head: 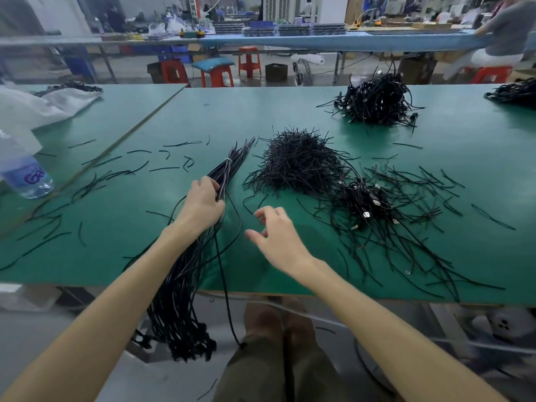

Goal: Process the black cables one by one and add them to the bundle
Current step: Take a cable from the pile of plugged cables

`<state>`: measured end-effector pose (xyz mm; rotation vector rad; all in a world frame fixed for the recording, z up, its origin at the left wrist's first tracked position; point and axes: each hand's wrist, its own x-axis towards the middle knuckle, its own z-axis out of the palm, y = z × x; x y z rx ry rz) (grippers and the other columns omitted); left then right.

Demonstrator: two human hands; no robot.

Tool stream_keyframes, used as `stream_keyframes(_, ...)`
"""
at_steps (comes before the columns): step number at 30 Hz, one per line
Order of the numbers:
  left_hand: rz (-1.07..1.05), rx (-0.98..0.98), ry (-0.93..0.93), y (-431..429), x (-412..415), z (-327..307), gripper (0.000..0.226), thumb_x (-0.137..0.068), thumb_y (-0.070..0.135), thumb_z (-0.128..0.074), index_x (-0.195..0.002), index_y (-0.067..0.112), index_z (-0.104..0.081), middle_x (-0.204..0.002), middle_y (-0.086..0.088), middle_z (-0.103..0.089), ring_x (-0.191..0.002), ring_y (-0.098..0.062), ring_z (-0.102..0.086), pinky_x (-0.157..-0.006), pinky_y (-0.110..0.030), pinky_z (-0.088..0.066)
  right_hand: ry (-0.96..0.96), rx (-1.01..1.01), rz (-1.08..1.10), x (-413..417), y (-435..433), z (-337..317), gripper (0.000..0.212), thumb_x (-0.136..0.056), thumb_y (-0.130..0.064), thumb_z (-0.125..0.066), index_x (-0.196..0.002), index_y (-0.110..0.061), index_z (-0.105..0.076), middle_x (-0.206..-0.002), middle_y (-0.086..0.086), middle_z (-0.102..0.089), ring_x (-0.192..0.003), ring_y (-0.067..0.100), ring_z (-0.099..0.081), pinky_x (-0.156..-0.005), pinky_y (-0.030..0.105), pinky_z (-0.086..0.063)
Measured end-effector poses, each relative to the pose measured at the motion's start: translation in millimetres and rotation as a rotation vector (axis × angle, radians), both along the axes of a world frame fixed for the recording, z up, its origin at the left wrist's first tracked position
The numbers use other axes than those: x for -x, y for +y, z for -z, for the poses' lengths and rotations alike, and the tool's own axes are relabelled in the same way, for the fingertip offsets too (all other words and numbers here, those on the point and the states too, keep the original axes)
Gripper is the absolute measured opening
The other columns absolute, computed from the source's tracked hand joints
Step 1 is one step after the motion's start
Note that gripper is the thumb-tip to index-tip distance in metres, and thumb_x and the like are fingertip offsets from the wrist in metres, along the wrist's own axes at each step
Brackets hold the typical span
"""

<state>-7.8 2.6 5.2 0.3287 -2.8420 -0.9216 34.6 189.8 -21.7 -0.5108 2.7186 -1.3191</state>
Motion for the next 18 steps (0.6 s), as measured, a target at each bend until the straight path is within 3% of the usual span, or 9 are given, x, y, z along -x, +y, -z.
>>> stream_keyframes(3,0.060,0.128,0.024,-7.1,-3.0,13.1,0.052,-0.099,0.010,-0.057,-0.149,0.007,-0.042,-0.144,-0.020,-0.042,-0.134,-0.034,-0.043,-0.114,-0.045,-0.037,-0.152,0.010,0.061,3.6,-26.4,0.8,0.046,-0.103,-0.040,-0.055,-0.133,-0.006,-0.047,-0.126,0.012,-0.055,-0.115,0.032,-0.058,-0.100,0.049,-0.048)
stream_keyframes(9,0.146,0.347,-0.114,-15.0,0.0,33.8,0.069,-0.103,0.042,-0.054,-0.161,0.017,-0.027,-0.169,-0.004,-0.021,-0.154,-0.022,-0.022,-0.124,-0.044,-0.019,-0.229,-0.001,0.074,15.8,-55.7,4.3,0.036,-0.103,-0.024,-0.053,-0.130,-0.002,-0.046,-0.119,0.022,-0.063,-0.106,0.040,-0.065,-0.094,0.050,-0.053)
stream_keyframes(14,0.116,0.399,-0.178,-11.4,3.2,43.8,0.064,-0.105,0.036,-0.044,-0.163,0.026,-0.019,-0.172,0.000,-0.008,-0.158,-0.020,-0.006,-0.124,-0.053,-0.005,-0.229,0.132,0.068,20.1,-48.6,12.6,0.030,-0.100,-0.019,-0.052,-0.127,-0.007,-0.060,-0.106,0.018,-0.071,-0.084,0.027,-0.063,-0.085,0.039,-0.055)
stream_keyframes(18,0.136,0.439,-0.223,-7.3,5.1,47.7,0.060,-0.107,0.024,-0.029,-0.164,0.028,-0.011,-0.172,-0.001,0.002,-0.158,-0.021,0.005,-0.125,-0.056,-0.001,-0.149,0.300,0.127,20.0,-23.4,16.0,0.025,-0.103,-0.019,-0.051,-0.117,-0.010,-0.068,-0.085,-0.004,-0.068,-0.065,0.006,-0.055,-0.063,0.024,-0.044)
